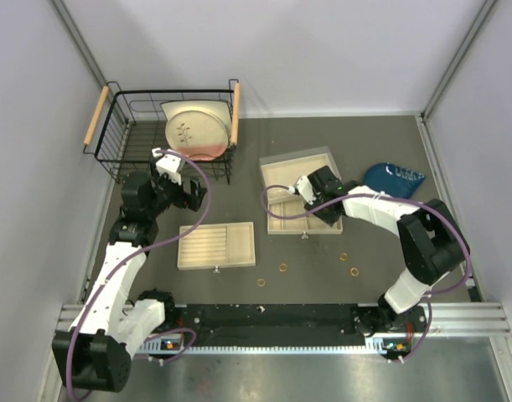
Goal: Organize the mixed jewelry
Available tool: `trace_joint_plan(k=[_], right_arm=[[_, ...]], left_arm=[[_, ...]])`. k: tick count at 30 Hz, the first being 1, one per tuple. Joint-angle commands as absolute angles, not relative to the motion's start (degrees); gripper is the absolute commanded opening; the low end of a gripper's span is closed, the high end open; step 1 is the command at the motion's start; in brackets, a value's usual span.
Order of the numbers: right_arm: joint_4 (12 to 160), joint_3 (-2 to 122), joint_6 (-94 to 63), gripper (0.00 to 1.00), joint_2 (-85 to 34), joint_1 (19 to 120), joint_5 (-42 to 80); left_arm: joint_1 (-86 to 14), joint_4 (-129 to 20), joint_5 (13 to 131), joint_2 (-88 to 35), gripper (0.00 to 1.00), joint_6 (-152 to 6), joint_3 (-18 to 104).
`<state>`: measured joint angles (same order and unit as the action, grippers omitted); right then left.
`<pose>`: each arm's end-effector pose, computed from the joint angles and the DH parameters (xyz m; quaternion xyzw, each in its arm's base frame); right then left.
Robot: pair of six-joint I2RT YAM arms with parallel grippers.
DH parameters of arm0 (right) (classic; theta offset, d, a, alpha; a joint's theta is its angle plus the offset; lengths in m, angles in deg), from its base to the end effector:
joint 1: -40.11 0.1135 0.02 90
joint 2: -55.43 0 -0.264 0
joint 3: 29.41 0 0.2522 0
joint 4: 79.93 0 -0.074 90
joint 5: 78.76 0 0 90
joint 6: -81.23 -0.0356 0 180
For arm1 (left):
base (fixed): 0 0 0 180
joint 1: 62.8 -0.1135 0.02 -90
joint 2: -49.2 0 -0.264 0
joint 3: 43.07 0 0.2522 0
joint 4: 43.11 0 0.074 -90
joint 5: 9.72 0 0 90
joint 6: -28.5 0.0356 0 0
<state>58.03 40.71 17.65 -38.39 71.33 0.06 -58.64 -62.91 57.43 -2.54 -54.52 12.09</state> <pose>0.2715 0.1565 0.1762 -0.4511 0.8624 -0.0864 0.2129 0.2092 -0.0291 0.3057 0.1943 0.7695 -0.1441 0.5910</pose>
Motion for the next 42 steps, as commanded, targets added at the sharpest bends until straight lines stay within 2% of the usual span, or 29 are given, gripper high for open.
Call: trace_joint_plan(k=[1,30,42], right_arm=[[59.9,43.5,18.0,0.38,-37.1,70.9,-1.5],[57.5,45.3,17.3,0.38,-35.6,70.3,1.1],[48.8,43.7,21.0,0.43,-27.8,70.4,14.5]], left_arm=[[-58.7,-60.9,57.4,-1.3,0.93,-54.7,11.9],[-58.7,-61.0,57.6,-1.2,0.93,-54.5,11.6],[-58.7,-61.0,57.6,-1.5,0.93,-54.6,11.9]])
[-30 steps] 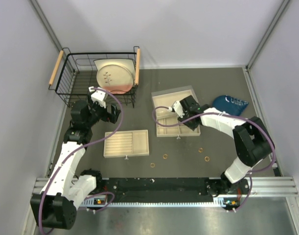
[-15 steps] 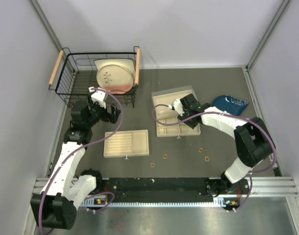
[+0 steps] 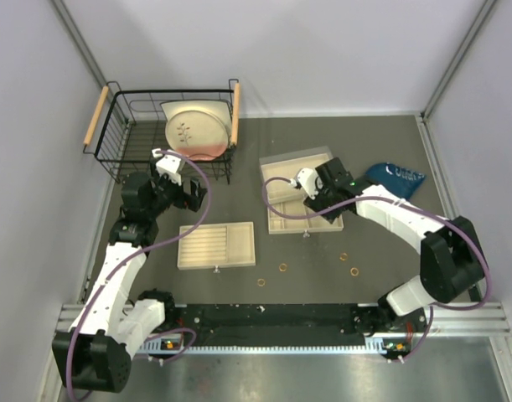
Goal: Organize the mixed jewelry
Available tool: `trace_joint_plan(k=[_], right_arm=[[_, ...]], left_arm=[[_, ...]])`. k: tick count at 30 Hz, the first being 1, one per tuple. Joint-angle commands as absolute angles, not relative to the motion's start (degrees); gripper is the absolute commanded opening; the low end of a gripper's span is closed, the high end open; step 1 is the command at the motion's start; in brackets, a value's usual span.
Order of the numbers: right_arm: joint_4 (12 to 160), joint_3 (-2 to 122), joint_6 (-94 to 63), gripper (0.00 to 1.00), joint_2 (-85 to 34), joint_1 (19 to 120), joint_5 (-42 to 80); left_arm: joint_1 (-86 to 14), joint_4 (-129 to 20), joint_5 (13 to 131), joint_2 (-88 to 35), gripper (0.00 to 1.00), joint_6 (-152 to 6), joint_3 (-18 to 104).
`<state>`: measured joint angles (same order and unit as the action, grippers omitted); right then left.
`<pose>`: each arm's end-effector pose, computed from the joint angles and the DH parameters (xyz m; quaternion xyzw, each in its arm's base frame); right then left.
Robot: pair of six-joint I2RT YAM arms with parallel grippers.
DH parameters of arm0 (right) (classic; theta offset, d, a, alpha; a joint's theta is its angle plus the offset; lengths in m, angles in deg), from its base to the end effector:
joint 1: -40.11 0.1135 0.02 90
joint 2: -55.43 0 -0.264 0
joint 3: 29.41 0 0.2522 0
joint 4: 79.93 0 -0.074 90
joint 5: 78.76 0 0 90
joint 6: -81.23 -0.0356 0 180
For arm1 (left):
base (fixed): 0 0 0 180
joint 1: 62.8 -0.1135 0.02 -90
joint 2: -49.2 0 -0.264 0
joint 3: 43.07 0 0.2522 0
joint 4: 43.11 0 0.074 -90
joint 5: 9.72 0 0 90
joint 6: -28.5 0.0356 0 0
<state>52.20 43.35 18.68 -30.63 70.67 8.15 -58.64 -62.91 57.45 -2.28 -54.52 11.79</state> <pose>0.2594 0.1509 0.2229 -0.4636 0.8500 -0.0194 0.2495 0.2082 -0.0290 0.3047 0.1942 0.7698 -0.1440 0.5908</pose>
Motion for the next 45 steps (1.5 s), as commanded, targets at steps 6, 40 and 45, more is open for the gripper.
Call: trace_joint_plan(k=[6,40,45], right_arm=[[48.2,41.1,24.8,0.43,-28.2,71.0,17.6],[47.9,39.1,40.1,0.42,-29.5,72.0,19.6],[49.0,40.1,40.3,0.42,-31.1,72.1,19.5]], left_arm=[[-58.8,-60.9,57.3,-1.5,0.93,-54.6,12.0],[-58.7,-62.1,57.9,-3.6,0.91,-53.4,13.7],[-58.7,-62.1,58.1,-3.2,0.91,-53.2,13.3]])
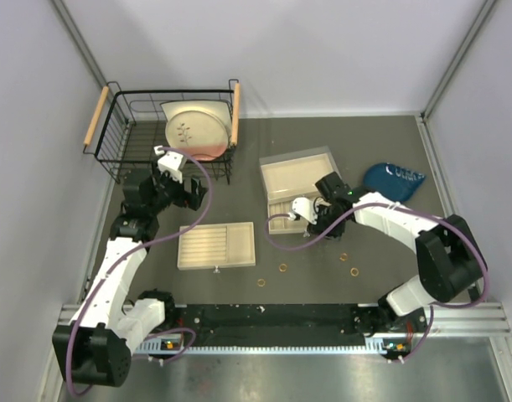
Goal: Organize the mixed jewelry
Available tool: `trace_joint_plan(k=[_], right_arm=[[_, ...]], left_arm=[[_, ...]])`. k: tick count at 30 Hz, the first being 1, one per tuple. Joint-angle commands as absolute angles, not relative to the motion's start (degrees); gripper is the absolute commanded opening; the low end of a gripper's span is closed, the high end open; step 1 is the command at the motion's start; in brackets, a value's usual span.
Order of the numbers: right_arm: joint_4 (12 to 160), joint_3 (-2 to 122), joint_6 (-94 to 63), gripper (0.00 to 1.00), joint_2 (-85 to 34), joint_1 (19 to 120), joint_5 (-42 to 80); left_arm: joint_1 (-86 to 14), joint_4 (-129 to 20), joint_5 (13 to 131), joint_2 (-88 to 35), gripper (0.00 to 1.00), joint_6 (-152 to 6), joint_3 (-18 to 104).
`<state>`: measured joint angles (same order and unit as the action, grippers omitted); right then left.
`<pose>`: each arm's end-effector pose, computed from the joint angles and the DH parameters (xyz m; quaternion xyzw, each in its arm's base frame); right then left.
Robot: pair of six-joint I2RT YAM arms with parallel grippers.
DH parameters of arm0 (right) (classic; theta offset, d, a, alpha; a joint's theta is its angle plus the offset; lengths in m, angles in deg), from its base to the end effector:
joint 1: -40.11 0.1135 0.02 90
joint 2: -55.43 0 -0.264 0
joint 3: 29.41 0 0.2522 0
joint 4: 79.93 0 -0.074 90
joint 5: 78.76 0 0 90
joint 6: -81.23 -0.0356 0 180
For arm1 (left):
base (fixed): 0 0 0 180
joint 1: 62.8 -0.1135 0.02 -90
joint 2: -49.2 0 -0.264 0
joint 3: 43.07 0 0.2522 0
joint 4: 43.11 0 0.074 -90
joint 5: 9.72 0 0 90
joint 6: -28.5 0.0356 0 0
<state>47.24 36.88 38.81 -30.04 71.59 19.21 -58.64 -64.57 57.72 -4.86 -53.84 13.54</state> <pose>0.2286 0.1458 0.1899 -0.6355 0.7530 0.0461 0.1640 0.2165 -0.0294 0.3038 0.1953 0.7820 -0.1417 0.5747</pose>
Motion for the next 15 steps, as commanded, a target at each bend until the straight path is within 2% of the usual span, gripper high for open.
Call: trace_joint_plan(k=[1,15], right_arm=[[49.1,40.2,40.2,0.42,-31.3,72.1,19.4],[51.1,40.2,41.5,0.42,-31.6,72.2,17.9]], left_arm=[[-58.7,-62.0,58.0,-3.2,0.91,-53.2,13.2],[-58.7,-61.8,58.2,-3.1,0.91,-53.5,13.0]])
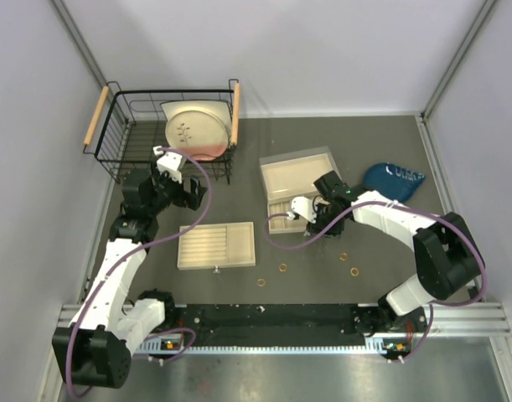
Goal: Organize the mixed jewelry
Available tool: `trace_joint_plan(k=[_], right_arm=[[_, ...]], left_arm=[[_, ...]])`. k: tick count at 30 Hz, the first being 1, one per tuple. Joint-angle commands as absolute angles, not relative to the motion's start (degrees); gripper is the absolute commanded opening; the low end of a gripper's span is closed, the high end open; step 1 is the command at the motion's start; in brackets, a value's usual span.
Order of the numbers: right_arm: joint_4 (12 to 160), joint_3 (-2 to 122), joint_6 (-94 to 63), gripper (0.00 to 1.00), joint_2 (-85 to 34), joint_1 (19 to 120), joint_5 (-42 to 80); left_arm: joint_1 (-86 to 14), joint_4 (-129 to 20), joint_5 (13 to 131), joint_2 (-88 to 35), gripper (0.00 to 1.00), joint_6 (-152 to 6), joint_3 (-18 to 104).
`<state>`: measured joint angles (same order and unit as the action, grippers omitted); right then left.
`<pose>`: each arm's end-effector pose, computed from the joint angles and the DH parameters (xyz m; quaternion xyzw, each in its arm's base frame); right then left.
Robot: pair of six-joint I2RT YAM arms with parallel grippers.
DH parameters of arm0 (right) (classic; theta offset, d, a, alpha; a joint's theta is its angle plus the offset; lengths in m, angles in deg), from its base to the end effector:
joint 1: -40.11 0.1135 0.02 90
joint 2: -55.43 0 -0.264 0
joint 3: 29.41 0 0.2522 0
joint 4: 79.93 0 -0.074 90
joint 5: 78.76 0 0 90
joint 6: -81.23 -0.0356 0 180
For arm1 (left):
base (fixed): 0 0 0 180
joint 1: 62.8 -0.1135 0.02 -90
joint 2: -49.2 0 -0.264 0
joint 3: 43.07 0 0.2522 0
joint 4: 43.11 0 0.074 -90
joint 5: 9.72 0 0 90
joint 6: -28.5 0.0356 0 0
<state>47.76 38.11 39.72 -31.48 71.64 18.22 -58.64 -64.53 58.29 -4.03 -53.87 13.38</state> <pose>0.2347 0.1491 0.1896 -0.6410 0.7486 0.0360 0.1659 0.2139 -0.0289 0.3057 0.1929 0.7795 -0.1370 0.5800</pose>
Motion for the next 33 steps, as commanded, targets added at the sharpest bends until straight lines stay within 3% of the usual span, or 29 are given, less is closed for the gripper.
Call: trace_joint_plan(k=[1,18,33], right_arm=[[51.2,40.2,41.5,0.42,-31.6,72.2,17.6],[48.4,36.0,38.6,0.40,-24.9,75.5,21.1],[54.8,37.3,39.8,0.40,-37.1,75.6,19.3]], left_arm=[[-58.7,-61.8,58.2,-3.2,0.91,-53.6,13.0],[-58.7,-61.7,58.1,-3.3,0.91,-53.4,12.8],[-58.7,-61.6,58.6,-2.9,0.91,-53.2,12.5]])
